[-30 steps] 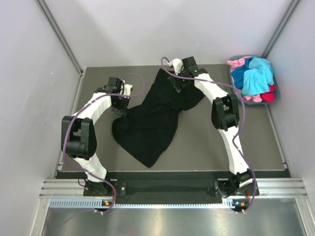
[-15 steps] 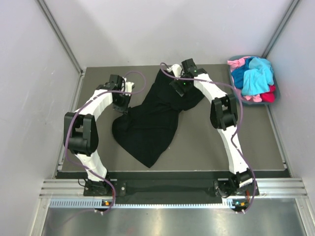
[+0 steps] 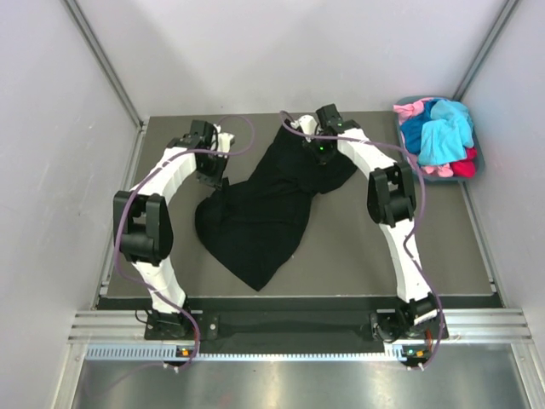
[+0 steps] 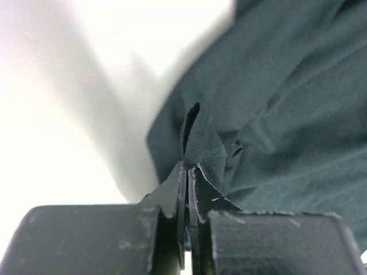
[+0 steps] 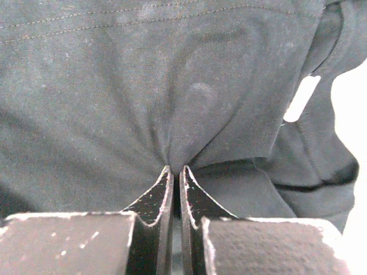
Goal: Fold and stack the t-shirts
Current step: Flatten the tshirt out
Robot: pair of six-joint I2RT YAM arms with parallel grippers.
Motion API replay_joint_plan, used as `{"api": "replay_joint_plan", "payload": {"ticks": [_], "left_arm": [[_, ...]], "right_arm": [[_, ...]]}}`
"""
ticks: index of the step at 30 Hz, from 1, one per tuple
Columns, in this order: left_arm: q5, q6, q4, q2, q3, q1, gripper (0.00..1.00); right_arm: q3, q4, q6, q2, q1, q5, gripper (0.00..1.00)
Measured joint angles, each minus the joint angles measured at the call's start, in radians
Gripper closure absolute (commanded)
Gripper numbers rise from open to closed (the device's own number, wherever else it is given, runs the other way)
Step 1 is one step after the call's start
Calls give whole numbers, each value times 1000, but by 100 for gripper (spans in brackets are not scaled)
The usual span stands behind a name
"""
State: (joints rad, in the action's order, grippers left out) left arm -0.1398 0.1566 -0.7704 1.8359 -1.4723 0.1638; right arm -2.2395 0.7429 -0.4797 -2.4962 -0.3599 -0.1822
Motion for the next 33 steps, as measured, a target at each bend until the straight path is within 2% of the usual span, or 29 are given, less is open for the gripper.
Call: {"api": "replay_joint_plan", "payload": {"ticks": [6, 10, 15, 18, 19, 21, 22, 23, 28, 31, 33], "left_arm": [[-46, 21, 6, -36, -156, 0, 100], [-49, 18, 91, -220, -157, 1, 100], [42, 103, 183, -404, -213, 2, 100], [55, 145, 222, -460, -205, 2, 100], [51, 151, 225, -474, -188, 2, 100], [30, 157, 217, -493, -138, 2, 100], [20, 157, 201, -494, -116, 2, 100], [11, 156, 183, -488, -95, 2, 100], [-29, 137, 90, -419, -55, 2, 100], [-55, 121, 62, -366, -73, 2, 100], [-77, 114, 43, -325, -106, 2, 100]], "right_arm": [[114, -1, -10, 179, 3, 121, 100], [272, -16, -32, 459, 6, 184, 100], [536, -31, -75, 865, 14, 221, 100], [671, 5, -94, 993, 16, 198, 96], [724, 22, -98, 1020, 15, 181, 86], [831, 65, -109, 1041, 15, 150, 73], [877, 93, -121, 1038, 13, 131, 61], [914, 130, -134, 1028, 13, 113, 59], [948, 283, -208, 975, 11, 28, 52], [871, 291, -213, 958, 14, 8, 55], [760, 273, -208, 900, 24, -2, 57]]}}
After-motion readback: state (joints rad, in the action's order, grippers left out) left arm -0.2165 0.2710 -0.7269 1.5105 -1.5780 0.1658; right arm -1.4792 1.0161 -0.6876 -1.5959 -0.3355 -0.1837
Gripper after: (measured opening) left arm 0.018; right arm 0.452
